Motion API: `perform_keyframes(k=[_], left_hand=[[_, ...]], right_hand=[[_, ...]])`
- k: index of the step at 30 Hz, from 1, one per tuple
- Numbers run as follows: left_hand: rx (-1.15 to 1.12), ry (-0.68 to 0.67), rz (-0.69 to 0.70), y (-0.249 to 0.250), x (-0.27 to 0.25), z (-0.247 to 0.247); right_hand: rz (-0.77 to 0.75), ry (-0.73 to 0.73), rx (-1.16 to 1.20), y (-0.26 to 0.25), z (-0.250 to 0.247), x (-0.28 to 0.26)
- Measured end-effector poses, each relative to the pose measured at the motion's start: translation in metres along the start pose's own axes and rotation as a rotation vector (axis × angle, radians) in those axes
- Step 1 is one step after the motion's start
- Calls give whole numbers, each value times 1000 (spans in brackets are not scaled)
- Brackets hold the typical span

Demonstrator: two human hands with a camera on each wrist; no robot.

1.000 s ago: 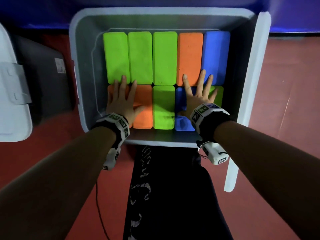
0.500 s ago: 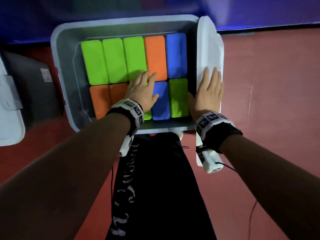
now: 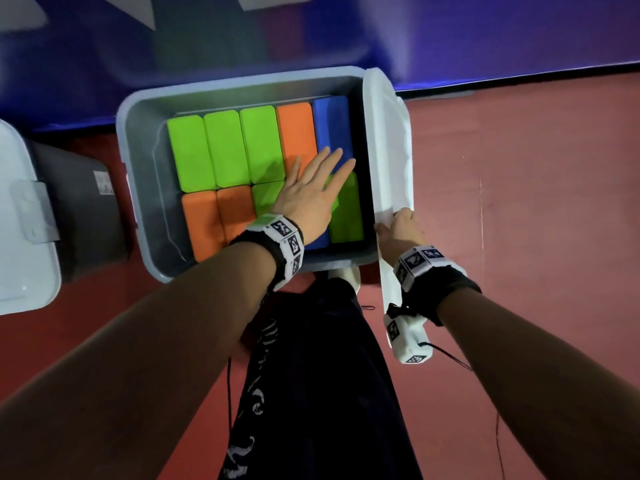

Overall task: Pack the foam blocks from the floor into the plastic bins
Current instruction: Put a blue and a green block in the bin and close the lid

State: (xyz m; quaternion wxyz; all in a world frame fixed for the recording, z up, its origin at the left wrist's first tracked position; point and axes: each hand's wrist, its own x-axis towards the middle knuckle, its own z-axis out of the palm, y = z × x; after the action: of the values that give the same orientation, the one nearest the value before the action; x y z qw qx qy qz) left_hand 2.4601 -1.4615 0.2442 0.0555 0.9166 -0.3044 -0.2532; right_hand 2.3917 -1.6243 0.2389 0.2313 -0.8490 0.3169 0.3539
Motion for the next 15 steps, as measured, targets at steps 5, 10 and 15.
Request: perform_keyframes(k=[5,10,15], left_hand=[[100,75,87,9,-33,4],[197,236,221,10,-69,-3],[303,153,195,-3,-106,-17]], right_hand=[[-162,49,-221,16,16,-50],[-342,169,-490,23,29,-89],[-496,270,-538,22,44,-126]])
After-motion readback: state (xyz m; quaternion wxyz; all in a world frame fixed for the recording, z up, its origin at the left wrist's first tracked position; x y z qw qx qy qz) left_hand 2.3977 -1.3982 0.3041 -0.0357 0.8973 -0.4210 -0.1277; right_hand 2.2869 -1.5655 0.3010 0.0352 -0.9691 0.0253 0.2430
